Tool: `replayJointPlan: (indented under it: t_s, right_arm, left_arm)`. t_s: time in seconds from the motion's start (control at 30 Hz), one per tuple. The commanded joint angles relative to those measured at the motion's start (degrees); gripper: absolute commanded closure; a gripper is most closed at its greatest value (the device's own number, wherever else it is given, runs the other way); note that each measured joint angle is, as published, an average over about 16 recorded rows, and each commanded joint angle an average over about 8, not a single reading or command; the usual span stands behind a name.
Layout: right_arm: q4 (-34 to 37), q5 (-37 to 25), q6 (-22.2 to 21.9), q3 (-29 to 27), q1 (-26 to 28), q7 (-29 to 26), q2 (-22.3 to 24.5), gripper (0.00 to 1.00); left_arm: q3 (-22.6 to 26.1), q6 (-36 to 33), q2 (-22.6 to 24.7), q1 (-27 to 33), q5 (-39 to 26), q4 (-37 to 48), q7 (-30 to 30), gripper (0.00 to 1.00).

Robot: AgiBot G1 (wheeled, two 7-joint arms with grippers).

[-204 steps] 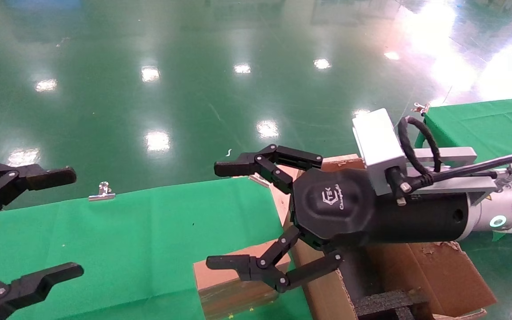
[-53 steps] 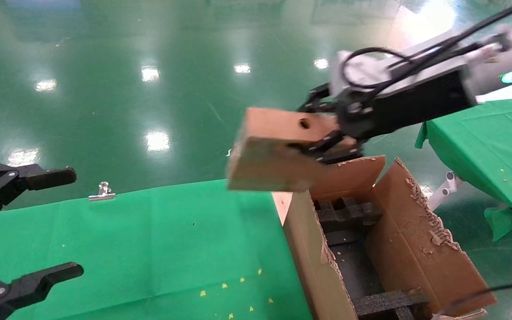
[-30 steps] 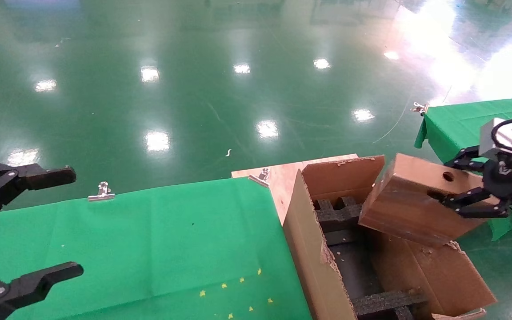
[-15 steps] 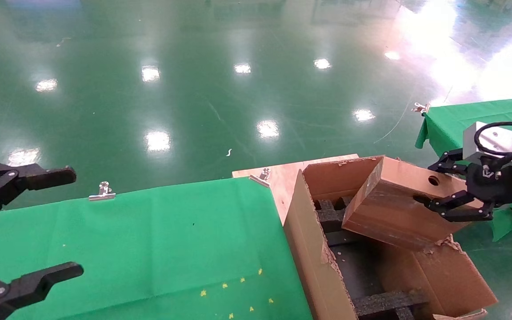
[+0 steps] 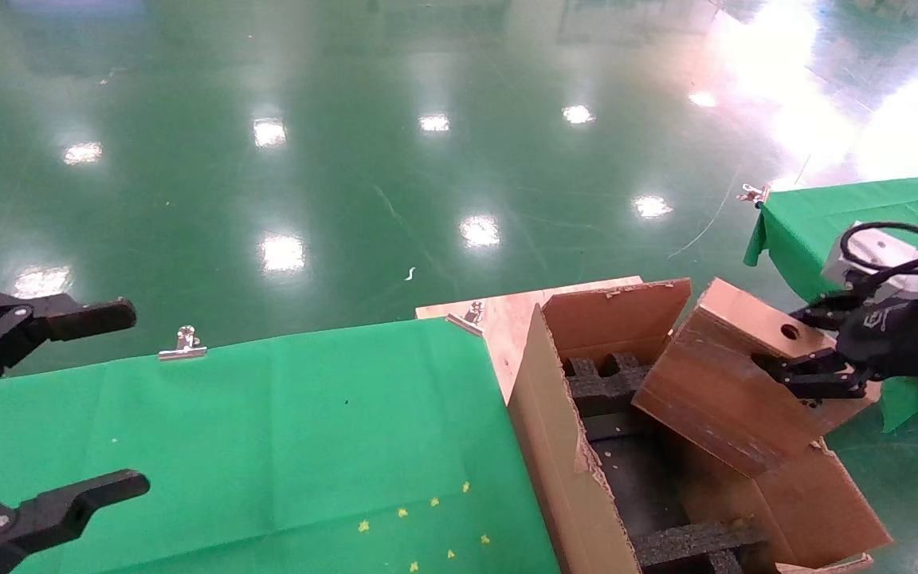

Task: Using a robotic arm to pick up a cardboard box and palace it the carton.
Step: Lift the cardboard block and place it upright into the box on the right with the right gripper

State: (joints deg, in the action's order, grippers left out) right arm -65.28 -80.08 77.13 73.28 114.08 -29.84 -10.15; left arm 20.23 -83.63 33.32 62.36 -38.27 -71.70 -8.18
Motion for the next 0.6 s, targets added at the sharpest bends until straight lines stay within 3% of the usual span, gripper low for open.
replayJointPlan:
  t_s: [0.03, 0.3, 0.6]
  right_arm:
    - [-3.1, -0.7, -2.9, 0.7, -1.2, -5.2, 1.4, 1.00]
    - [-12.1, -8.2, -12.3, 3.6, -4.9, -27.6, 3.2, 1.00]
    - [-12.4, -11.2, -15.3, 5.6, -7.3, -44.0, 0.8, 1.00]
  left_arm:
    - [0.0, 0.0, 0.0, 0.0, 0.0, 0.0, 0.0, 0.00]
    - [0.0, 0.0, 0.0, 0.0, 0.0, 0.0, 0.0, 0.00]
    - [0.0, 0.0, 0.0, 0.0, 0.0, 0.0, 0.0, 0.00]
